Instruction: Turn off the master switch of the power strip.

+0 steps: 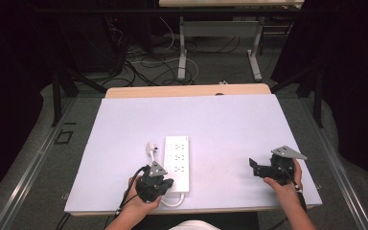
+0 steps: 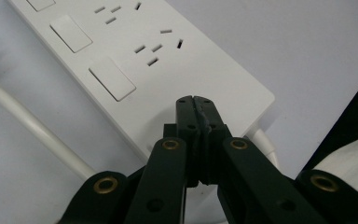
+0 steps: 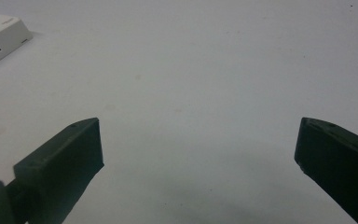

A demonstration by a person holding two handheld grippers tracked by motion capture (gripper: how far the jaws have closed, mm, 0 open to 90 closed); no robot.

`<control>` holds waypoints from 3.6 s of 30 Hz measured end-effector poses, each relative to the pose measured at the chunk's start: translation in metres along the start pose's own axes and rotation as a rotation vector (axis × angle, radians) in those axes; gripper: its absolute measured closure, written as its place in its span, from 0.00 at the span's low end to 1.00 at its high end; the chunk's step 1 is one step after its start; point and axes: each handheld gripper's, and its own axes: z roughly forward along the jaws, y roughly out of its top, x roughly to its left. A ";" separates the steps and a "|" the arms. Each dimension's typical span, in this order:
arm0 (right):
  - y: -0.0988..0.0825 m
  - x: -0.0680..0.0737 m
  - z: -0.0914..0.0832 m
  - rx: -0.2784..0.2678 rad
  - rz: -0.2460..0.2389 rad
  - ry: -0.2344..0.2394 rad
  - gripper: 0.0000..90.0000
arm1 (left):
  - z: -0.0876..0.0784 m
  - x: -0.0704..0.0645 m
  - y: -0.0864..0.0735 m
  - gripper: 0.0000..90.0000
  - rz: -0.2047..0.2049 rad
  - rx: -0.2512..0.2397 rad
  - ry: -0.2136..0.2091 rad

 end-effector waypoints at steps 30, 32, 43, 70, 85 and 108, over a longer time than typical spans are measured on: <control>0.000 0.000 0.000 -0.004 -0.003 -0.001 0.01 | -0.002 -0.005 0.002 0.90 0.005 -0.012 -0.039; 0.000 -0.001 -0.001 0.009 -0.004 0.002 0.01 | -0.002 -0.007 0.002 0.88 0.012 -0.016 -0.041; 0.000 -0.002 -0.001 0.000 -0.011 0.004 0.01 | -0.005 -0.011 0.002 0.77 0.025 -0.020 -0.024; 0.000 -0.002 -0.002 -0.002 -0.015 0.004 0.01 | -0.018 0.022 -0.001 0.43 -0.035 -0.119 0.115; 0.001 -0.001 -0.002 0.002 -0.011 0.002 0.01 | -0.027 0.054 -0.007 0.35 -0.104 -0.136 0.170; 0.000 -0.002 -0.004 -0.009 -0.008 0.001 0.01 | -0.038 0.096 -0.019 0.13 -0.238 -0.227 0.203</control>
